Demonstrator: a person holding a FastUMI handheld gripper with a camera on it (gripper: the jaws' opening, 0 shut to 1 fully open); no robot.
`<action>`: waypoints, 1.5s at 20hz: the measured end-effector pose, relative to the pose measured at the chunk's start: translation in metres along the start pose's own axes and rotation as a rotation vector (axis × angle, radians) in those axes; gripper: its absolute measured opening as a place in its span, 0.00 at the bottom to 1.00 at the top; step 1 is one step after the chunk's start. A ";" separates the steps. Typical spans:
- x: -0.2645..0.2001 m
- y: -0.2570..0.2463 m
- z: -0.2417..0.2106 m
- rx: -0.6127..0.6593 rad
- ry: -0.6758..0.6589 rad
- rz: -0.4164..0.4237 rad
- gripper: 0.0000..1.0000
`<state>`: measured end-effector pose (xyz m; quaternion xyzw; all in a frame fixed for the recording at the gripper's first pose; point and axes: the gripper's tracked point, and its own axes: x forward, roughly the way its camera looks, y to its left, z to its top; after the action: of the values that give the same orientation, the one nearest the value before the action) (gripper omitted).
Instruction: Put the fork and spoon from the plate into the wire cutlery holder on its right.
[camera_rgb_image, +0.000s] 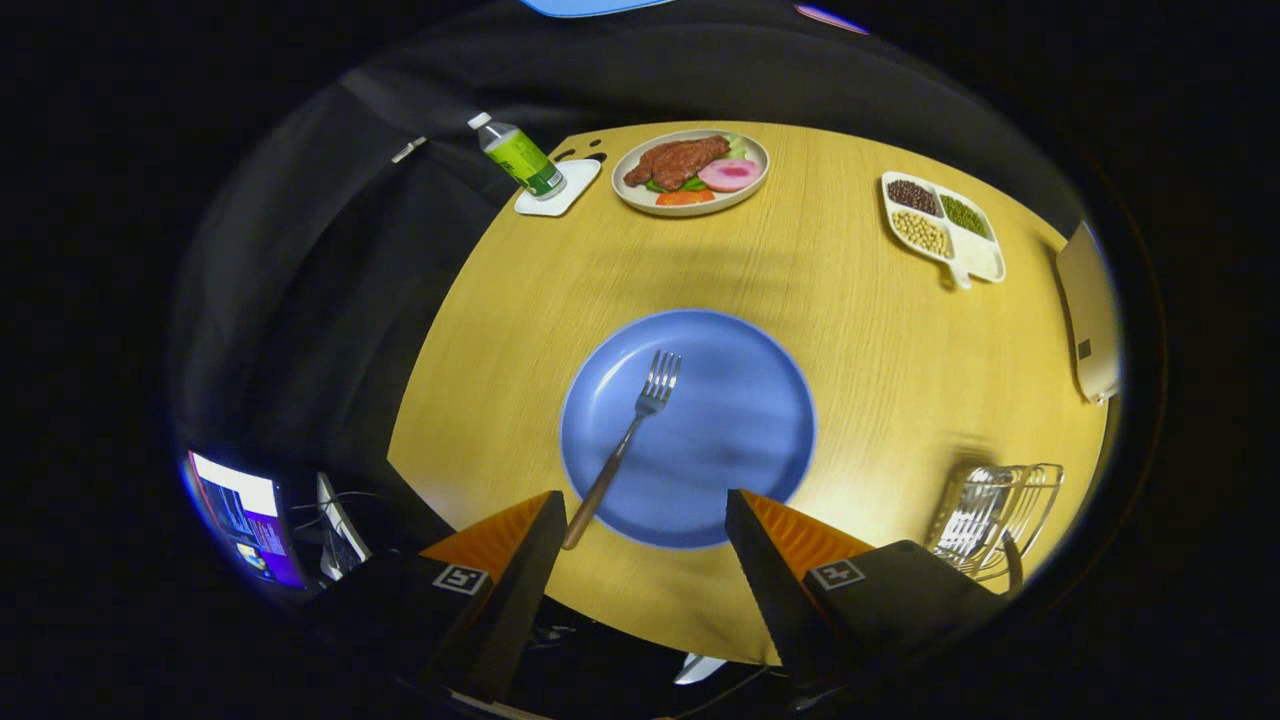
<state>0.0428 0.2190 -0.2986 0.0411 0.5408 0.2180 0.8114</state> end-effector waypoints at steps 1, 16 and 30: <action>0.010 0.003 -0.002 0.008 0.010 0.000 0.99; 0.087 0.012 -0.025 0.095 0.105 -0.064 0.82; 0.094 0.000 -0.035 0.152 0.153 -0.055 0.13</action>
<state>0.0418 0.2505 -0.3933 0.0710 0.6171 0.1566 0.7678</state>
